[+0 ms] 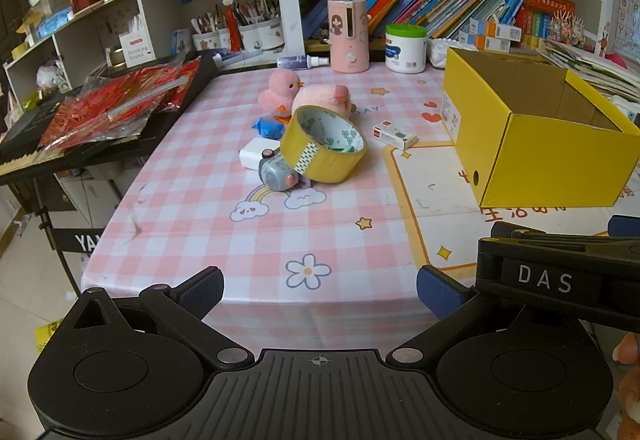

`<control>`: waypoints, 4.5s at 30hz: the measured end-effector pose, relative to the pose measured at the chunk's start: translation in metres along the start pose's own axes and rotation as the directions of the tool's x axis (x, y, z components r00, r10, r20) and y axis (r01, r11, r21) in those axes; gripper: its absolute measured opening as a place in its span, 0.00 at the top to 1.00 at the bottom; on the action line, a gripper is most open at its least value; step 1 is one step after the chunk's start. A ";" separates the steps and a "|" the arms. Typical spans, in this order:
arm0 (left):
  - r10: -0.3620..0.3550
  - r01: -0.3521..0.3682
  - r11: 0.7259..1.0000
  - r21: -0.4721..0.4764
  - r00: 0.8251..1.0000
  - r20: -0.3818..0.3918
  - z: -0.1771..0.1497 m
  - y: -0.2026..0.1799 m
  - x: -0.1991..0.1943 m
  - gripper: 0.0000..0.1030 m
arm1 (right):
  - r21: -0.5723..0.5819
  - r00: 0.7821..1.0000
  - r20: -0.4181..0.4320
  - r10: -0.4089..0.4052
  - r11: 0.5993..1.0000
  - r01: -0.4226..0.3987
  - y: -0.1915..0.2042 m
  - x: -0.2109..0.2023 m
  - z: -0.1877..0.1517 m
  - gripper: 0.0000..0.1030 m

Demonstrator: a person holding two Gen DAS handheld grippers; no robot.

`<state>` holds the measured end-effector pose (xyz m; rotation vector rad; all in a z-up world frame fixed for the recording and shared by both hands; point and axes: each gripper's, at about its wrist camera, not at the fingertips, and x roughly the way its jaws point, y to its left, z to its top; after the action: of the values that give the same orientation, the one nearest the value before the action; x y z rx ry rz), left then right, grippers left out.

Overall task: Organize objects
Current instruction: 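Move both tools toward the tape roll and toy truck, then grasp the tape roll with the right tool while the left tool grasps the grey toy truck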

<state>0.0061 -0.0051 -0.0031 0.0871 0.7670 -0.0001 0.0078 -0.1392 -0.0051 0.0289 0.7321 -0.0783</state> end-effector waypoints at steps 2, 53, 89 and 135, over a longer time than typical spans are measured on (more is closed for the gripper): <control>0.001 -0.001 1.000 0.000 1.000 -0.001 0.000 0.000 0.000 0.00 | 0.000 1.000 0.000 0.000 1.000 0.000 0.000 0.001 0.000 0.00; -0.001 -0.003 0.997 -0.078 0.999 -0.043 0.032 0.026 0.049 0.00 | -0.037 0.991 -0.010 0.131 0.991 -0.131 0.023 0.049 0.036 0.10; 0.134 -0.141 0.981 -0.134 0.989 -0.058 0.076 0.033 0.114 0.00 | -0.235 0.896 -0.066 0.439 0.866 -0.442 0.071 0.135 0.117 0.20; 0.054 -0.087 0.948 -0.307 0.992 -0.113 0.097 0.051 0.155 0.39 | -0.123 0.836 -0.067 0.545 0.827 -0.549 0.040 0.164 0.164 0.12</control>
<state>0.1865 0.0434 -0.0364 -0.1881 0.8589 0.1950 0.2418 -0.1180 0.0067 0.1081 0.7329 0.5281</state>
